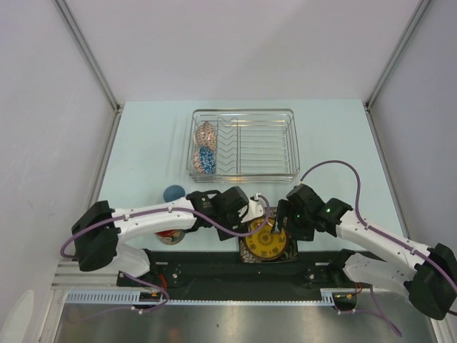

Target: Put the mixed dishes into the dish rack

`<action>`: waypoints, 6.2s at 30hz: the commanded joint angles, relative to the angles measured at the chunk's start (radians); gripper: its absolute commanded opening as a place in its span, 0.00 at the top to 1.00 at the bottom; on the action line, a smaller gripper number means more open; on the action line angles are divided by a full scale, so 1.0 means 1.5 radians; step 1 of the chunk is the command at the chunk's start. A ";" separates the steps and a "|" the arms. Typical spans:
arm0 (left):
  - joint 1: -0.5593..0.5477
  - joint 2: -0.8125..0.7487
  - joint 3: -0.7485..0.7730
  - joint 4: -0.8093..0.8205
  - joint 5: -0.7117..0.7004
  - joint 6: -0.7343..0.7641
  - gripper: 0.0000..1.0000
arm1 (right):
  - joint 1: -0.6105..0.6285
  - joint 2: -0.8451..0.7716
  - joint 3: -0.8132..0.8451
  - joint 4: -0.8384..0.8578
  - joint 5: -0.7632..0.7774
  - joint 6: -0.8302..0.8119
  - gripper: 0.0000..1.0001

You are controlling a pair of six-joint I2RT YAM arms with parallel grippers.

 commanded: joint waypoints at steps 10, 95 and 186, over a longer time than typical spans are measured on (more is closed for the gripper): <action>-0.002 0.061 0.011 0.044 0.028 0.022 0.11 | -0.047 0.065 -0.070 0.116 -0.075 -0.038 0.18; -0.040 0.158 0.046 0.106 0.098 0.077 0.11 | -0.115 0.044 -0.168 0.626 -0.321 0.086 0.69; 0.415 -0.273 0.065 -0.123 0.153 0.095 0.03 | -0.078 0.722 0.778 0.391 -0.036 -1.300 1.00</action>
